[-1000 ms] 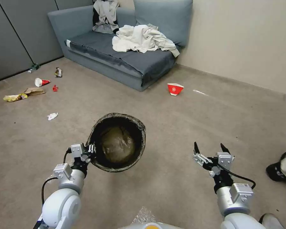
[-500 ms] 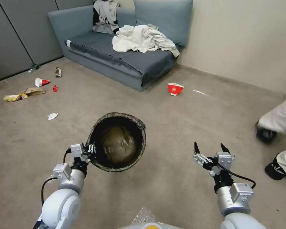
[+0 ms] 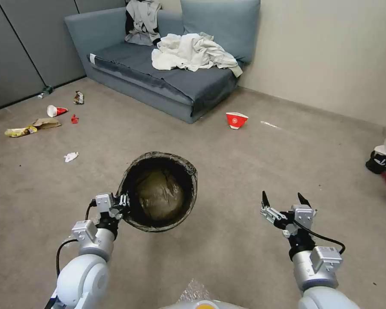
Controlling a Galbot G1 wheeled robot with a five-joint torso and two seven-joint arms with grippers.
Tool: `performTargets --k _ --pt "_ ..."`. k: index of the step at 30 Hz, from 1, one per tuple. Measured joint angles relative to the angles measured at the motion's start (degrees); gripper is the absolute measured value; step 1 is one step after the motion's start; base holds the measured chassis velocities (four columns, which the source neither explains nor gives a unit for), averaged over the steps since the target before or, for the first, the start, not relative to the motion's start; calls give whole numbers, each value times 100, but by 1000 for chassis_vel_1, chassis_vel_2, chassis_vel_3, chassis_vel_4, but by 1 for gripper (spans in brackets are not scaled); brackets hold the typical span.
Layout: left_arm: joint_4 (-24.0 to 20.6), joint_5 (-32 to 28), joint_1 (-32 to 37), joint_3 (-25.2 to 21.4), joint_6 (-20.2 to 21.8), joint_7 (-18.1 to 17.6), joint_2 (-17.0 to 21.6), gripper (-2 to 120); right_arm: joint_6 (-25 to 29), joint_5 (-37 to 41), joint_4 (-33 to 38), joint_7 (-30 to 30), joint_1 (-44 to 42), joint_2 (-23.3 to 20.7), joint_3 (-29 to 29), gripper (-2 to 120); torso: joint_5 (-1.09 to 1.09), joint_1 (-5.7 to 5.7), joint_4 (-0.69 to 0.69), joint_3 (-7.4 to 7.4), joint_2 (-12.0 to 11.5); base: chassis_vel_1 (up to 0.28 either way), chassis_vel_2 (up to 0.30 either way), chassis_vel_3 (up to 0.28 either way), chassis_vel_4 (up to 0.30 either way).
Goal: Pick up the trash can from the floor.
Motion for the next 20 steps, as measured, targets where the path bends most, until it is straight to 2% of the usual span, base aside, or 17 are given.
performTargets --k 20 --pt "2 -34 -71 8 32 3 56 4 -4 7 -42 7 33 6 12 100 0 0 0 0 0 0 0 0 0"
